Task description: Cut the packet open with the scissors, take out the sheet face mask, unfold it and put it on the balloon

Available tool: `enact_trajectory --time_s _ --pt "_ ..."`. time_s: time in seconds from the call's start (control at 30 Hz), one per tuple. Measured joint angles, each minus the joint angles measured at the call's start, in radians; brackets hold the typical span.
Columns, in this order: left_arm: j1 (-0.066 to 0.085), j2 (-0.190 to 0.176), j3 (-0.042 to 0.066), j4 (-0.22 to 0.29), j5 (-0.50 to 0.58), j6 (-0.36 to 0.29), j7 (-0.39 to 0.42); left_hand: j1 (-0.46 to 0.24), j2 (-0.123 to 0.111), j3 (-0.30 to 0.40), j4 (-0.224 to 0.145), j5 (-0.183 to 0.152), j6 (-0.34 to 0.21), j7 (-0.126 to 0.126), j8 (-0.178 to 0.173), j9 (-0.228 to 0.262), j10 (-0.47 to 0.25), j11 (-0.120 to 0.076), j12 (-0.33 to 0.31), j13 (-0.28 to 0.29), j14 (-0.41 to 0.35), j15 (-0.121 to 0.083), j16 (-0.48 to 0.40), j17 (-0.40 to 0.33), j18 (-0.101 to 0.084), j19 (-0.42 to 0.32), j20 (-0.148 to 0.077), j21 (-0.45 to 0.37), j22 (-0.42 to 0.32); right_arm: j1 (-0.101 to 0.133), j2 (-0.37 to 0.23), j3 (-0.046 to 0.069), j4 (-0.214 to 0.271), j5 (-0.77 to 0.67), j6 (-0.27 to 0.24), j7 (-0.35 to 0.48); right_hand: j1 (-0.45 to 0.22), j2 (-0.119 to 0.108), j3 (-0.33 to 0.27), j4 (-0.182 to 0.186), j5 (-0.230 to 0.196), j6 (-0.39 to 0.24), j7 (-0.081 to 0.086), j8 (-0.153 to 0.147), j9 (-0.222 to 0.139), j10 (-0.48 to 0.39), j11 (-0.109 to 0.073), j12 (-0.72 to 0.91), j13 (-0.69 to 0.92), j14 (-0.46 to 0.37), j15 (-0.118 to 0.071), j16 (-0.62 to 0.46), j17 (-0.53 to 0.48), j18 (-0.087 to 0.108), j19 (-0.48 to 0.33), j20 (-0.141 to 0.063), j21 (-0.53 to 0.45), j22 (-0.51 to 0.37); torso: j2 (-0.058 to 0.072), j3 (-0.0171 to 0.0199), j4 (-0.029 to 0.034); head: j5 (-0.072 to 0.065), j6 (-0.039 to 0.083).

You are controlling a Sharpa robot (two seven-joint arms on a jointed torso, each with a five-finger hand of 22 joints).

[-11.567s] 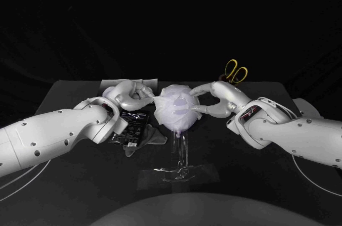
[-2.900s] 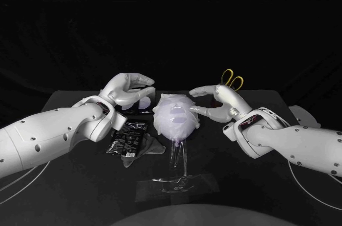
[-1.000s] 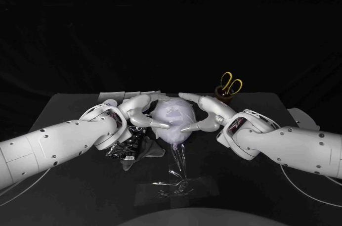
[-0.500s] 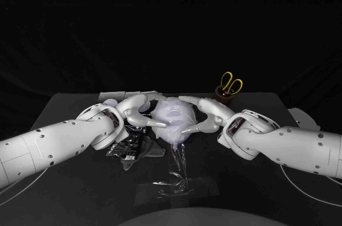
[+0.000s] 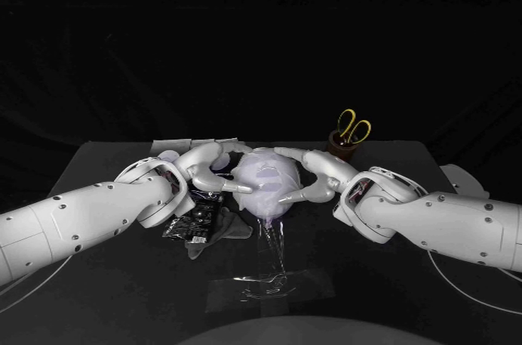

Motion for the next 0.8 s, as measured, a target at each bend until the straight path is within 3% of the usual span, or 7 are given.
enact_trajectory --time_s 0.53,0.8 --pt "0.000 0.012 -0.001 -0.026 -0.013 0.047 -0.077 0.004 -0.004 0.000 0.000 0.000 -0.002 -0.002 0.005 0.001 -0.011 0.018 0.000 -0.001 0.003 0.003 0.000 -0.003 0.000 0.000 0.000 0.000 0.000 -0.001 -0.008 0.000 0.006 -0.007 0.003 -0.008 0.000 0.000 0.000 0.000 0.000 0.000 0.000 0.000 0.000 0.000 0.000 0.000 0.000 0.000 0.000 0.000 0.000 0.000 0.000 0.000 0.000 0.000 0.000 0.0009 -0.0018 0.003 -0.004" --pt "0.000 0.011 -0.002 -0.035 -0.020 0.057 -0.107 0.004 -0.004 0.000 0.000 0.000 -0.005 0.001 0.001 0.000 -0.015 0.014 0.000 -0.001 0.003 0.003 0.000 -0.002 0.000 0.000 0.000 0.000 -0.001 -0.001 -0.009 0.000 0.007 -0.009 0.004 -0.012 0.000 0.000 0.000 0.000 0.000 0.000 0.000 0.000 0.000 0.000 0.000 0.000 0.000 0.000 0.000 0.000 0.000 0.000 0.000 0.000 0.000 0.000 0.000 0.0007 -0.0007 0.002 -0.006"
